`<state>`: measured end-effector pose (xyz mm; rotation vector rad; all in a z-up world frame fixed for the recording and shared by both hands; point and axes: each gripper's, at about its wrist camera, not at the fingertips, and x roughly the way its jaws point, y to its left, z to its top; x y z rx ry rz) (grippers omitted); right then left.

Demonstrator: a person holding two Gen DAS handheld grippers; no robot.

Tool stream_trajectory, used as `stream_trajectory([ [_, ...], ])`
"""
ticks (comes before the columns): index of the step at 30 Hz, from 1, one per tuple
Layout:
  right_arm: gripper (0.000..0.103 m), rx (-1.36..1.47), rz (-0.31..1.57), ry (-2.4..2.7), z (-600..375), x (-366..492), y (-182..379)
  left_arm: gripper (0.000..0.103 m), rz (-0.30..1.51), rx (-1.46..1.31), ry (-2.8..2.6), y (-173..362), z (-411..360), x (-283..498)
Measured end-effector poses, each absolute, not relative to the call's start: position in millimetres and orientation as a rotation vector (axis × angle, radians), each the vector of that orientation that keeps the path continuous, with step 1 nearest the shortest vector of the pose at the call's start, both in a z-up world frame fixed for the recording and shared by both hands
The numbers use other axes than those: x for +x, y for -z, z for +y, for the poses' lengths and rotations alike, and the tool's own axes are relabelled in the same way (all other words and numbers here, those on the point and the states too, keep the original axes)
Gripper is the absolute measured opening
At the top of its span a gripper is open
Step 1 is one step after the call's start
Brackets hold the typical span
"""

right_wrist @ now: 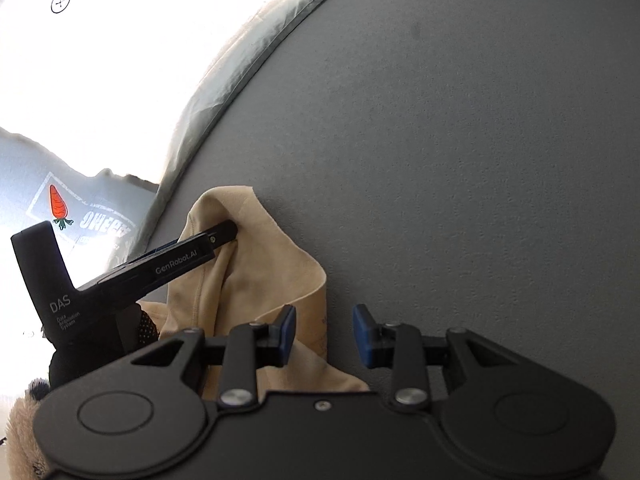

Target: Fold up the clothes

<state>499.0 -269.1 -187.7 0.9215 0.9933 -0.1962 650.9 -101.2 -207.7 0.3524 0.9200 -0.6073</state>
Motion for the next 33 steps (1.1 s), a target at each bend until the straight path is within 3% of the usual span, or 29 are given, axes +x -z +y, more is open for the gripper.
stream_trajectory([
  [7,0.032,1.133,1.031,0.25,-277,495,205,0.019,0.901,0.338,0.602,207,-93,642],
  [17,0.033,1.525,0.991,0.31,-291,474,220,0.017,0.91,0.278,0.57,207,-80,637],
  [22,0.043,1.703,0.935,0.3,-293,459,218,0.017,0.911,0.265,0.566,207,-79,637],
  [30,0.047,1.544,1.008,0.247,-273,478,213,0.017,0.914,0.238,0.556,207,-77,637],
  [32,0.038,1.444,1.025,0.223,-267,484,209,0.017,0.913,0.233,0.547,206,-78,637],
  [33,0.018,1.383,1.035,0.211,-264,488,207,0.017,0.911,0.232,0.538,206,-78,636],
])
